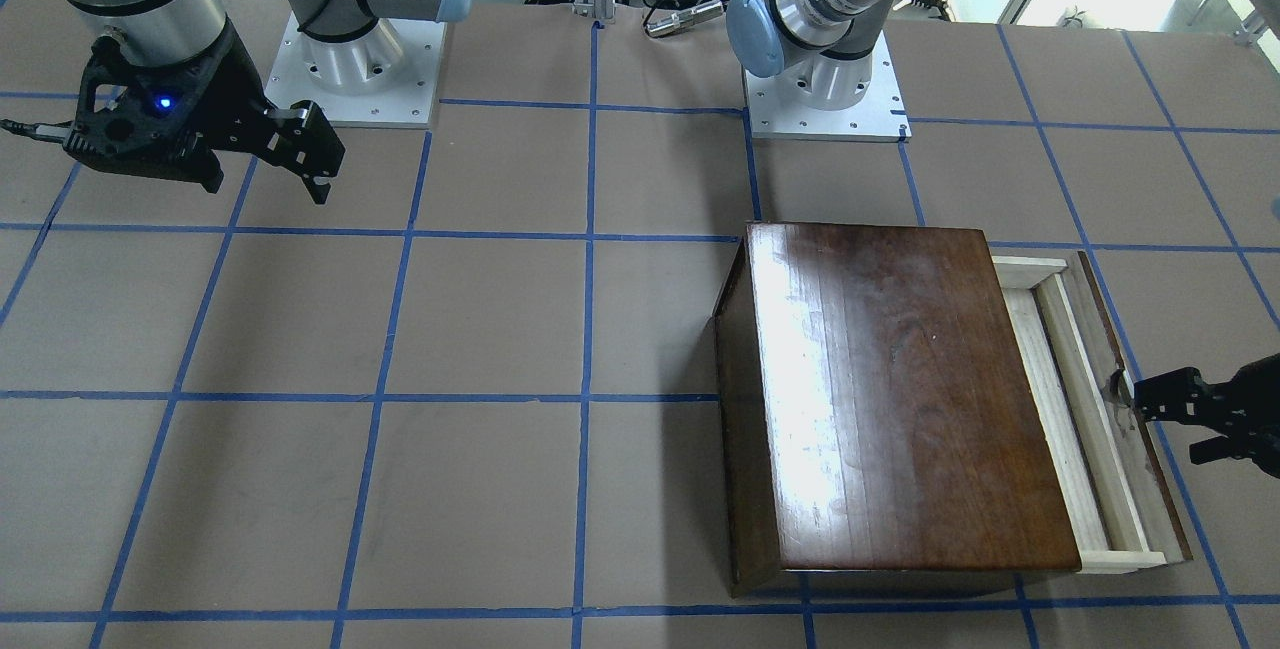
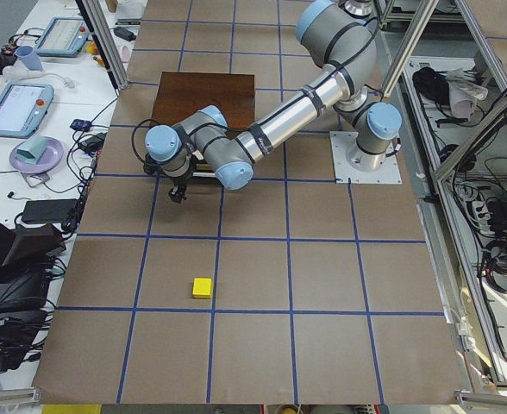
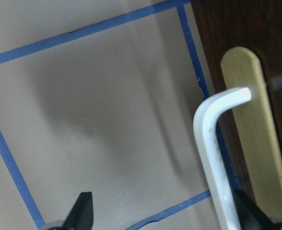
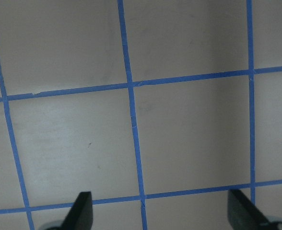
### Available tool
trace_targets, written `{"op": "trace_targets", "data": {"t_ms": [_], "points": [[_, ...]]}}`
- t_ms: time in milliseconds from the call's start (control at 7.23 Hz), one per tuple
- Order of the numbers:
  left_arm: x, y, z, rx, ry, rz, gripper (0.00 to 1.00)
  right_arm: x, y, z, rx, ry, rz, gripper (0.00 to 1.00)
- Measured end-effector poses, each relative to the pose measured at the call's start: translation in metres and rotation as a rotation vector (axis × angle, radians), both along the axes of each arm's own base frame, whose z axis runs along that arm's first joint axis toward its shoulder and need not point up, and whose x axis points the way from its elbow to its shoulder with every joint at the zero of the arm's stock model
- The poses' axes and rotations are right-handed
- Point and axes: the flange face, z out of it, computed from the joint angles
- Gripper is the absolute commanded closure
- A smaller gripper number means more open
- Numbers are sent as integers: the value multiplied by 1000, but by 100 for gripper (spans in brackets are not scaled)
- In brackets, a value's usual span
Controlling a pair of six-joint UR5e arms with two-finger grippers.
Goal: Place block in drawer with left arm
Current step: 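Keep pulling the drawer farther open with the left gripper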
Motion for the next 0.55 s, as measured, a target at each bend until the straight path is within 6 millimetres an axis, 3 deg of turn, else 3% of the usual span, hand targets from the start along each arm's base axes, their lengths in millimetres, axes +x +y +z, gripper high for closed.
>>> {"op": "trace_targets", "data": {"t_ms": [553], "points": [[2, 0, 3, -6, -19, -33, 0, 0, 0, 0, 0, 0, 0, 0]]}}
